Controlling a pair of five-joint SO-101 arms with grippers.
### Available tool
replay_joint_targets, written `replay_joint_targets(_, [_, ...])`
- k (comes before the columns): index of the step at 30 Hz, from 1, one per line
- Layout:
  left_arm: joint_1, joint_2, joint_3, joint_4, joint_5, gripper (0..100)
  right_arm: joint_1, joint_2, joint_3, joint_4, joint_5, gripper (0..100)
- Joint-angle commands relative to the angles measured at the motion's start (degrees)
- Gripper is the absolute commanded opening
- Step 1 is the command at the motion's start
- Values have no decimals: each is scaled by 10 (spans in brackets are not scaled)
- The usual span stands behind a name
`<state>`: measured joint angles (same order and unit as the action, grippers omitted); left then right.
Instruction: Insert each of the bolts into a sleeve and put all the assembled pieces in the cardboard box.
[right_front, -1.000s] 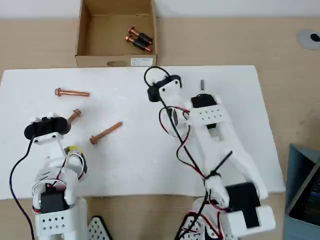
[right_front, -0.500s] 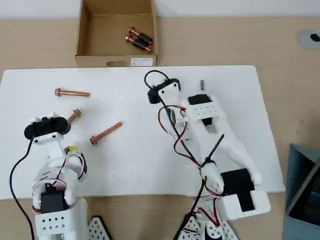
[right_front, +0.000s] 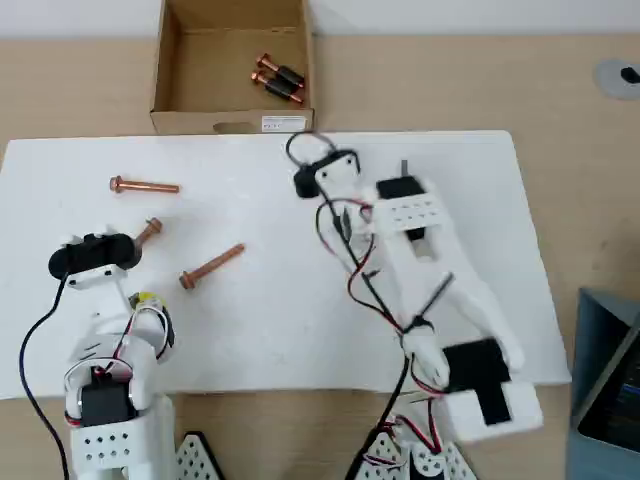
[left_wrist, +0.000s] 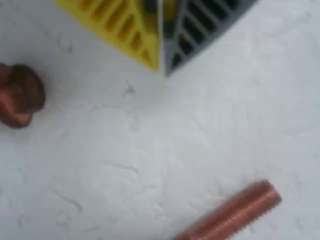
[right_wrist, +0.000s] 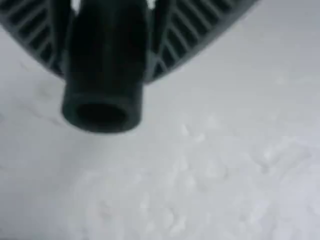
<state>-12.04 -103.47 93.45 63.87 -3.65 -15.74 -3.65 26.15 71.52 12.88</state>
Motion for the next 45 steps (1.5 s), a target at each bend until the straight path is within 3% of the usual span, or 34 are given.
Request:
replay_joint_targets(1, [6,-3,-2,-11,-3,2,-6,-62,-73,65,-3,11])
replay_joint_targets(14, [7,-3,-2,-9,-4,2,18,-291,-190,275,-94,11])
replay_joint_targets(26, [4,1,-37,-5,-3,2,228,-514,-67,275,-116,9])
replay_joint_targets(32, [4,12,-128,-4,-4,2,274,-631,48,219,-157,9])
replay_joint_targets(45, [2,408,-440,20,-20,1,276,-861,226,139,-161,9])
